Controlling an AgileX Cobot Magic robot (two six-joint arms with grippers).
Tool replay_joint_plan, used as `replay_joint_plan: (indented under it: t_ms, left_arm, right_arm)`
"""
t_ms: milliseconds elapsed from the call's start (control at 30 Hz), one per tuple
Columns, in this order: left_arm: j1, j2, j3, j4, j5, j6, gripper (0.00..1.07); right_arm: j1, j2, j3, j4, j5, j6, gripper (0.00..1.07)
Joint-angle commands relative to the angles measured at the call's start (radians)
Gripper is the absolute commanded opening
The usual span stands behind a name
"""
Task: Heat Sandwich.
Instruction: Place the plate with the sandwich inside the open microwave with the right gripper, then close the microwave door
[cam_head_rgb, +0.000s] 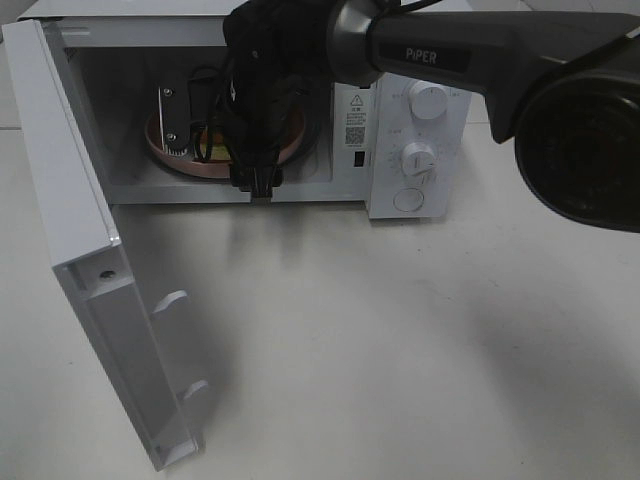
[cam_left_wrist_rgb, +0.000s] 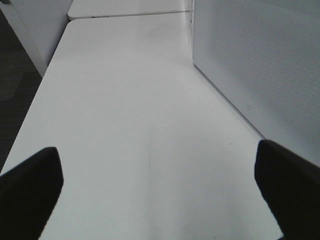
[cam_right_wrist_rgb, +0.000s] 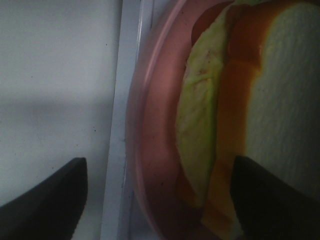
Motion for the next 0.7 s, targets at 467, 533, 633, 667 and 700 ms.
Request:
replay_joint_plan:
  t_ms: [467, 533, 633, 667, 700]
  left_arm:
    - [0.0, -0.019, -0.002, 0.002, -0.007, -0.004, 1.0]
    - [0.0, -0.019, -0.002, 0.002, -0.007, -0.004, 1.0]
    - [0.0, -0.019, -0.002, 0.002, -0.007, -0.004, 1.0]
    - [0.0, -0.019, -0.002, 0.002, -0.007, -0.004, 1.0]
    - [0.0, -0.019, -0.002, 0.002, -0.007, -0.004, 1.0]
  right_arm:
    - [-0.001, -0.085, 0.132, -0.046, -0.129, 0.088, 0.76]
    - [-0.001, -0.106, 0.178, -0.046, -0.159, 0.088, 0.76]
    - [-0.001, -0.131, 0.237, -0.047, -0.205, 0.088, 0.76]
    - [-0.001, -0.138, 0.253, -0.047, -0.211, 0.088, 0.76]
    - [0.001, -0.15, 0.272, -0.05, -0.213, 0.088, 0.76]
